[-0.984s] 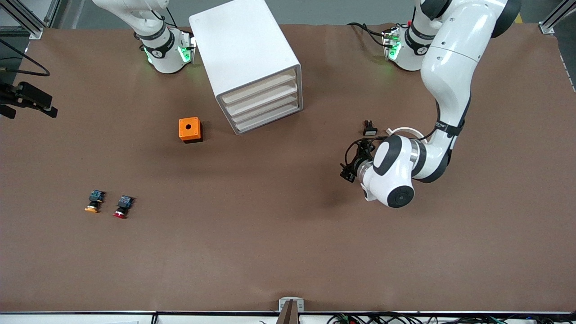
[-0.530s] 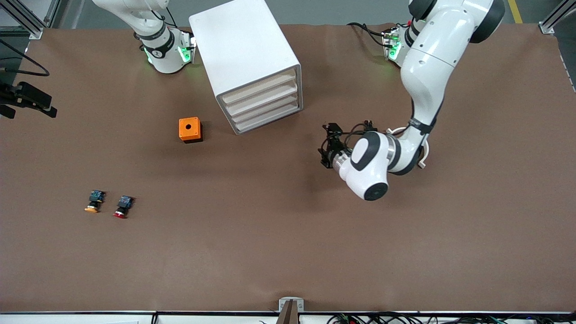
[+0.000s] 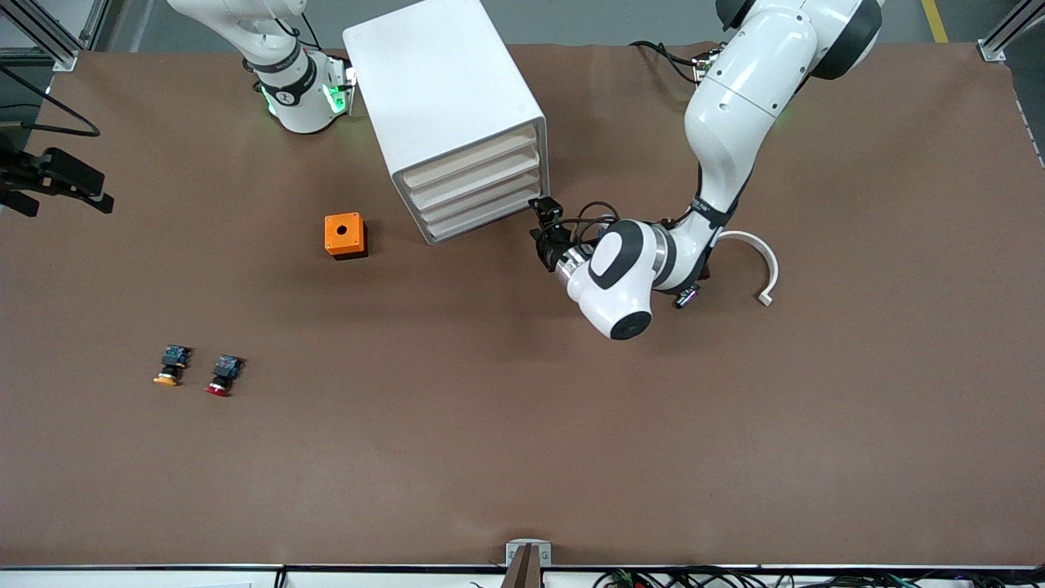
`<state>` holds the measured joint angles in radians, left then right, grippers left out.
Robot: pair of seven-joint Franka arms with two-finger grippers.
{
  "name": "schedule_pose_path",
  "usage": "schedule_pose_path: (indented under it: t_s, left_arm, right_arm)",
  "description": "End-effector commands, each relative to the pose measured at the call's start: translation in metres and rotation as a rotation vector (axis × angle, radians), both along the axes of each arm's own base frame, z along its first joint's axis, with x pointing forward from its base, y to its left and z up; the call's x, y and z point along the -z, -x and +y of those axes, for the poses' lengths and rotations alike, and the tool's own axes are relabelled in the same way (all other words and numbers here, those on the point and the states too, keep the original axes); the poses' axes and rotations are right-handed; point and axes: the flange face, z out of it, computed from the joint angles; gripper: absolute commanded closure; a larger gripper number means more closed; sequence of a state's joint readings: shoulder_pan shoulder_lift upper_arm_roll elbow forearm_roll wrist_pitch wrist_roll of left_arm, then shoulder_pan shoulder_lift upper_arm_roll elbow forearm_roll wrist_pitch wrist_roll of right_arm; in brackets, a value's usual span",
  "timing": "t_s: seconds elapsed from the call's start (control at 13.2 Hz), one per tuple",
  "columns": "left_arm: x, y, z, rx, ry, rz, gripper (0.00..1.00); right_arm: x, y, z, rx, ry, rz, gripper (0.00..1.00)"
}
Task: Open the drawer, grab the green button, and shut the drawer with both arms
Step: 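Reach the left gripper toward the drawer handle of the white cabinet, then grasp the drawer handle with the left gripper while the right gripper approaches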
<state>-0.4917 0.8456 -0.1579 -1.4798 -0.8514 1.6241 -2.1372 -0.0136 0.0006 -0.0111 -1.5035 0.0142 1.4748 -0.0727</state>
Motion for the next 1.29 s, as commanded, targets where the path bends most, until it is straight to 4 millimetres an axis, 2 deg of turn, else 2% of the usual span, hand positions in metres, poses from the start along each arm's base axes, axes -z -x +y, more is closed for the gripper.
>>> schedule_pose_path:
  t_s: [0.0, 0.08, 0.15, 0.3, 0.53, 0.61, 0.76, 0.91, 0.98, 1.06, 1.21]
  left_arm:
    - [0.032, 0.023, -0.023, -0.025, -0.044, 0.11, 0.34]
    - [0.039, 0.026, -0.024, -0.043, -0.037, 0.138, 0.41]
    - [0.042, 0.027, -0.024, -0.049, -0.037, 0.148, 0.43]
    - [0.041, 0.029, -0.027, -0.054, -0.035, 0.155, 0.43]
    - [0.038, 0.035, -0.038, -0.075, -0.021, 0.185, 0.43]
    - [0.036, 0.034, -0.038, -0.079, -0.023, 0.187, 0.43]
    - [0.033, 0.034, -0.04, -0.078, -0.02, 0.192, 0.43]
    - [0.033, 0.042, -0.048, -0.068, -0.023, 0.199, 0.43]
    - [0.033, 0.043, -0.049, -0.064, -0.025, 0.197, 0.46]
    - [0.033, 0.046, -0.052, -0.06, -0.024, 0.198, 0.53]
    - [0.035, 0.051, -0.056, -0.049, -0.023, 0.199, 0.54]
  right_arm:
    - [0.003, -0.006, 0.024, 0.071, -0.005, 0.005, 0.0]
    - [0.01, -0.009, 0.036, 0.104, 0.006, 0.019, 0.0]
    - [0.013, -0.011, 0.045, 0.127, 0.011, 0.021, 0.0]
    - [0.016, -0.015, 0.063, 0.16, 0.015, 0.005, 0.0]
    - [0.019, -0.013, 0.112, 0.202, 0.008, -0.001, 0.0]
    - [0.021, -0.01, 0.133, 0.238, 0.014, 0.002, 0.0]
    - [0.022, 0.004, 0.199, 0.327, 0.024, -0.003, 0.0]
    - [0.032, 0.011, 0.251, 0.457, 0.035, 0.009, 0.0]
    - [0.039, 0.017, 0.277, 0.526, 0.041, 0.016, 0.0]
    - [0.046, 0.018, 0.297, 0.574, 0.044, 0.02, 0.0]
    - [0.063, 0.02, 0.329, 0.668, 0.046, 0.024, 0.0]
